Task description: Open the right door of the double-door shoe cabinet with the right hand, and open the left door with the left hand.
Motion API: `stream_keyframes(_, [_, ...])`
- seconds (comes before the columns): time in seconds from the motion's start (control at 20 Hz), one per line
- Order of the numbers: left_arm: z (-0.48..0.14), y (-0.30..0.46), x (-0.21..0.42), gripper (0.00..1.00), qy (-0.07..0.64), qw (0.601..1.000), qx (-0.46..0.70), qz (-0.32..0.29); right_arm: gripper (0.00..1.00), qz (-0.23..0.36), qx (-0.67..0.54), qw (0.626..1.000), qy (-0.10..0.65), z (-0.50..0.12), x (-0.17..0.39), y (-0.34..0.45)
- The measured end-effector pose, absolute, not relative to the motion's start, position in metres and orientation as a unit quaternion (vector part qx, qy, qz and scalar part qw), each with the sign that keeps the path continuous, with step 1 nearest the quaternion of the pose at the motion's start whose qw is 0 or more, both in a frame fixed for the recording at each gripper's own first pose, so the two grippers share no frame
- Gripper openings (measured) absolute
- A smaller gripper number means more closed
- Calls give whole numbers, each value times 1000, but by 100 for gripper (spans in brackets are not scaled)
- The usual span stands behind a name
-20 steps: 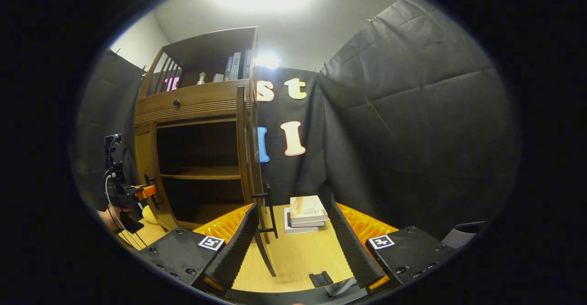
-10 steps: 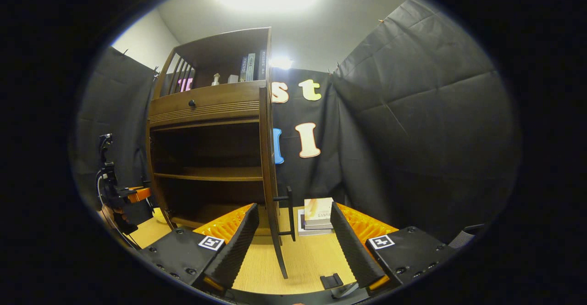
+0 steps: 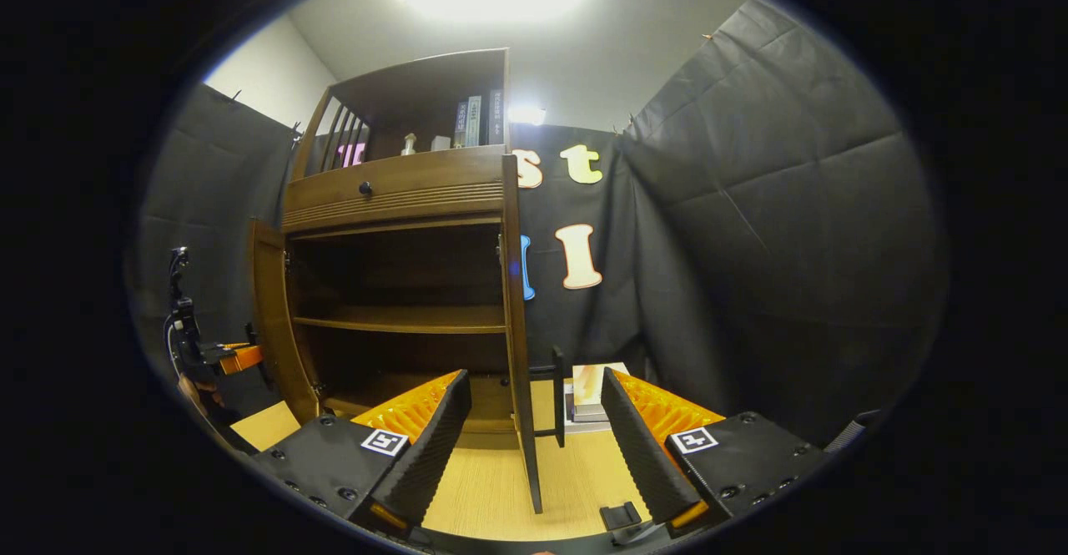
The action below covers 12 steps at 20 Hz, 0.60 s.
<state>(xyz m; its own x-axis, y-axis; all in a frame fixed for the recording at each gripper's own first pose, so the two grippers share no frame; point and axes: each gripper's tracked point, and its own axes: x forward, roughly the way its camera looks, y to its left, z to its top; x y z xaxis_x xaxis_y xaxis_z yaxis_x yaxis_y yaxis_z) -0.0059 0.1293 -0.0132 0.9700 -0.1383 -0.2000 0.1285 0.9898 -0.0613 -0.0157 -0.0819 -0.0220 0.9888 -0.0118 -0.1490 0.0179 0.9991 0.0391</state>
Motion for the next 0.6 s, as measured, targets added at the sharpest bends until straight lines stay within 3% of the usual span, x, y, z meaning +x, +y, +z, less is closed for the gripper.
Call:
stream_keyframes(0.05, [-13,133,-8,15,102,992,-22,-65,94,-6,18,997,73,-21,-15,-79])
stream_keyframes(0.1, [-13,137,-9,15,101,993,-21,-63,98,-5,17,997,72,-20,-14,-76])
stream_keyframes(0.15, [-13,142,-11,15,101,993,-21,-61,94,-2,16,997,70,-18,-12,-72])
stream_keyframes(0.25, [-12,148,-12,15,101,993,-21,-55,94,2,13,998,67,-17,-11,-65])
stream_keyframes(0.3, [-12,153,-12,12,100,994,-18,-51,98,4,12,998,67,-17,-10,-62])
stream_keyframes(0.35, [-12,158,-12,15,99,994,-13,-43,94,5,11,998,67,-17,-8,-58])
stream_keyframes(0.4, [-12,165,-10,15,98,994,-8,-37,98,6,10,998,67,-17,-7,-55])
stream_keyframes(0.6, [-11,188,-8,12,94,996,-5,-12,94,6,11,998,68,-18,-6,-43])
